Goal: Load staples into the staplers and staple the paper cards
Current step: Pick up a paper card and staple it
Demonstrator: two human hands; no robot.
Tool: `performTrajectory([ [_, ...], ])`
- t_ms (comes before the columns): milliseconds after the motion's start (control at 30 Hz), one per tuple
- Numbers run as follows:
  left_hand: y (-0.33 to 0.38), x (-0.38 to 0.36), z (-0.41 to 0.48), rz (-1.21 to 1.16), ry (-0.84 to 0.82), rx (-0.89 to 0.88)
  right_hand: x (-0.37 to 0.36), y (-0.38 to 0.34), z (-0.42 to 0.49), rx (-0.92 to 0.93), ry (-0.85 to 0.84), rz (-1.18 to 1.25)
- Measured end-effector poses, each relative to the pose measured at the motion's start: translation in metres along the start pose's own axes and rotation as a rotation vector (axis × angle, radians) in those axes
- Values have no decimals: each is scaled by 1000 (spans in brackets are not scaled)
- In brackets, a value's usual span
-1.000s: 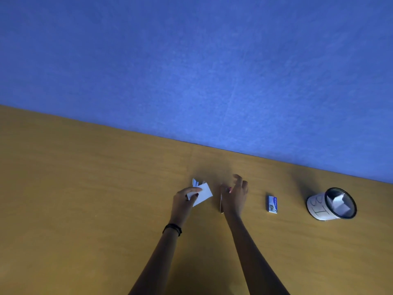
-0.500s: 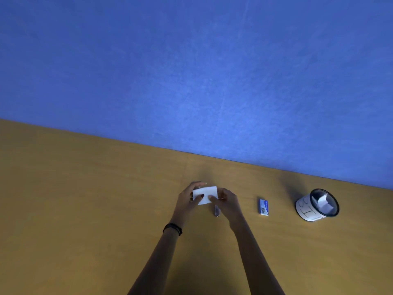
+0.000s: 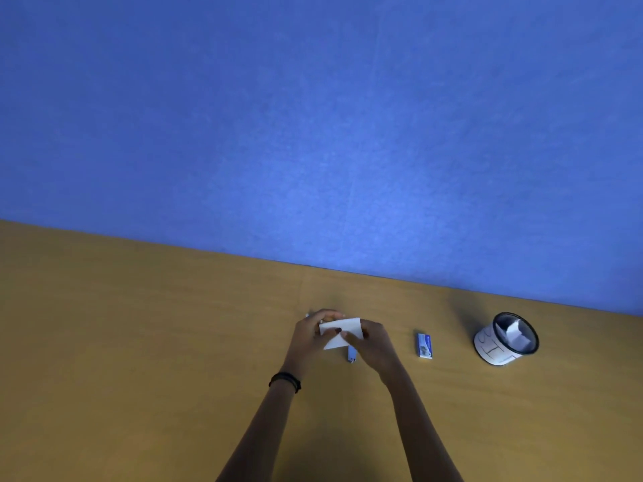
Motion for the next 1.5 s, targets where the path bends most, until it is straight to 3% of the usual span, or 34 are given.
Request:
performTrajectory([
  [133, 0, -4, -2, 11, 2, 21, 2, 2, -3, 25, 77, -52],
  [400, 6, -3, 3, 1, -5, 20, 6, 2, -9, 39, 197, 91],
  [633, 13, -2, -1, -73, 47, -82, 17, 0, -12, 194, 160, 53],
  [1000, 22, -5, 0, -55, 75, -245, 26, 1, -19, 424, 274, 117],
  [1233, 23, -5, 2, -75, 47, -232, 25, -1, -22, 425, 244, 178],
  [1500, 16, -13, -1, -110, -61, -37, 22, -3, -25, 177, 225, 301],
])
Point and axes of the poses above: each hand's wrist, its own z-axis towards the middle knuckle, its own x-axis out of the back of the hand, y = z × x, the point moved 1 cm from there along z, towards the middle knuckle, and after that the axes turned 11 degrees about -x, right-handed, at the moved point
